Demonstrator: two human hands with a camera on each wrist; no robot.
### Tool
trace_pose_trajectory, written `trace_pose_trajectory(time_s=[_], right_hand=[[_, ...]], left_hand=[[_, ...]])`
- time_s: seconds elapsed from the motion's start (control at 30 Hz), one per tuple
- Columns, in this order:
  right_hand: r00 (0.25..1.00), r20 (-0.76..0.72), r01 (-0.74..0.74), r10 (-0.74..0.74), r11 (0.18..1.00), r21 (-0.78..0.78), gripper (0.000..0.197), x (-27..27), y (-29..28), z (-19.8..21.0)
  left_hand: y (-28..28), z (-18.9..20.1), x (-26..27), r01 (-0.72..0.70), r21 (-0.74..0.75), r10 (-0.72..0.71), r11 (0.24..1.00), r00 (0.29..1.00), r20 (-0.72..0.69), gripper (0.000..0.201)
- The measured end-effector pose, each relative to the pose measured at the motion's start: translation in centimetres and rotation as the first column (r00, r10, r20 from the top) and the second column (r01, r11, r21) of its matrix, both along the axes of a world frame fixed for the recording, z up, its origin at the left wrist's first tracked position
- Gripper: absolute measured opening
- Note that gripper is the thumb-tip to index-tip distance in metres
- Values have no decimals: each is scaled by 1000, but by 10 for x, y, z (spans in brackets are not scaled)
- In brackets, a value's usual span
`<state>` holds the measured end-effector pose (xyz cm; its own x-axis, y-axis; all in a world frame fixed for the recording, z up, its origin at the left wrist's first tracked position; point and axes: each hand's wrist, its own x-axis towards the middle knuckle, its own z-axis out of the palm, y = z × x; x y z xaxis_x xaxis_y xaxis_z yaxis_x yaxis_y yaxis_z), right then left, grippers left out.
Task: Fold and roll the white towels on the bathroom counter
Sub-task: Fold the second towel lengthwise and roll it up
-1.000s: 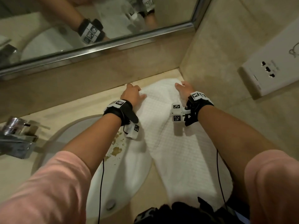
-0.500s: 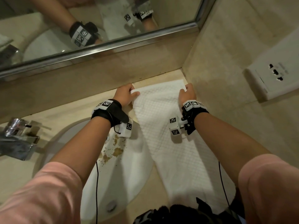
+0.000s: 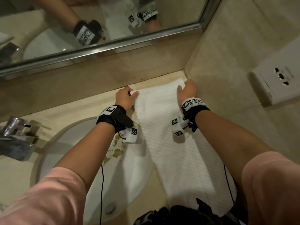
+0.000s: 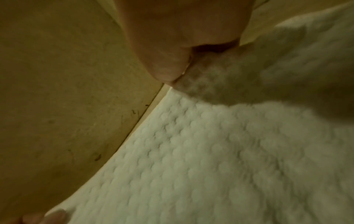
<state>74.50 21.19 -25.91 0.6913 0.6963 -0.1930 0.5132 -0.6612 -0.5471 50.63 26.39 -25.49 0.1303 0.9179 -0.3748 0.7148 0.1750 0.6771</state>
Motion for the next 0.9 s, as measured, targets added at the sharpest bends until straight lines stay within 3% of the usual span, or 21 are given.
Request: trace_pose_trajectory(time_s=[0.07,0.2,0.3,0.4,0.5,0.6,0.9], right_hand=[[995,81,-57,58,998,-16,38,0,4,-2],[992,92,-71,81,991,-113,40,4,16,3],[992,73,-87,100,981,-172,37,8,25,14],[998,1,-56,57,991,-121,24,11,29,18],[998,-62,5,-8,999,-47,9,10,29,19],[998,-61,19,-21,999,-33,13,9,25,17],[998,-34,48,-46,998,49,33,16,17,-1]], left_hand=[[-1,1,-1,-79,-80,84,994,994,72,34],[0,1,-8,-102,-223,150,969,966,211,31],[0,9,-11,-158,-340,282,927,891,356,24],[-4,15,-11,-177,-428,389,886,785,481,25],[-7,17,-15,-155,-433,387,888,761,521,13],[-6,13,-17,-162,-392,362,905,778,514,8],[4,4,-22,-107,-210,163,972,948,272,17]])
